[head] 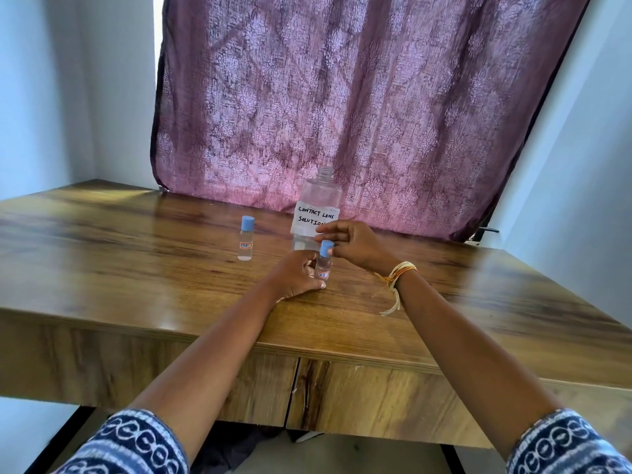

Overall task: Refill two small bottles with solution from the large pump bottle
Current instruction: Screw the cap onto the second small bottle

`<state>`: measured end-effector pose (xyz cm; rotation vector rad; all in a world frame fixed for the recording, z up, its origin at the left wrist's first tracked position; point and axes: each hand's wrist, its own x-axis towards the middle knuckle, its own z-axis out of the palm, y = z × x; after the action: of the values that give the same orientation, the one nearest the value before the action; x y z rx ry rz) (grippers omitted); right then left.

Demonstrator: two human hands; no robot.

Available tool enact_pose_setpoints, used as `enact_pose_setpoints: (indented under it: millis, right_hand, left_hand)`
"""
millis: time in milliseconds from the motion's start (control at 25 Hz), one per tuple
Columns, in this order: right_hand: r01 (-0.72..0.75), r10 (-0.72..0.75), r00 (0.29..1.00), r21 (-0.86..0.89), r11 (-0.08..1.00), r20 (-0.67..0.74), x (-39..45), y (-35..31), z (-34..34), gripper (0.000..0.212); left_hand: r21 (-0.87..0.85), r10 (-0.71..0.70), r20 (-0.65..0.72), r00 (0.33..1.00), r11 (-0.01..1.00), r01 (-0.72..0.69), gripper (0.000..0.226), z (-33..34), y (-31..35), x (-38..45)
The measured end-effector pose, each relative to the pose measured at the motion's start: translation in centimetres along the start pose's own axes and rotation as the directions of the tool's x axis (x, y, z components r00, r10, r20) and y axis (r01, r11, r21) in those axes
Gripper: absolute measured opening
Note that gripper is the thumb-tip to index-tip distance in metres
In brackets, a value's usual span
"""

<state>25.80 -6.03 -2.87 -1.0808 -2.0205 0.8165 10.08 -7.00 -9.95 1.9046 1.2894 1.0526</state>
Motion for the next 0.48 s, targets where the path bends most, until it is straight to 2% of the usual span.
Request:
enact_pose_setpoints:
  millis: [160,360,480]
  right_hand:
    - [-0.040,0.036,0.989,-0.028,0.999,-0.143,-0.04,0.20,0.29,0.044]
    - [-0.007,0.007,0.999,-0.001,1.000,0.036,0.17,0.04,0.15,0.050]
    - [-0.002,0.002,1.000,0.024,1.000,-0.030,0.12,0.49,0.05,0.044]
  left_hand:
    - [-0.019,0.003,-0.001,1.000,1.000,-0.003,0.048,0.03,-0.11,0.06]
    - [-0.016,0.009,0.003,1.000,1.000,-0.009,0.045,0.04,-0.03,0.09]
    - [-0.026,-0.006,0.004,1.000,1.000,0.006,0.043,0.09,-0.02,0.20]
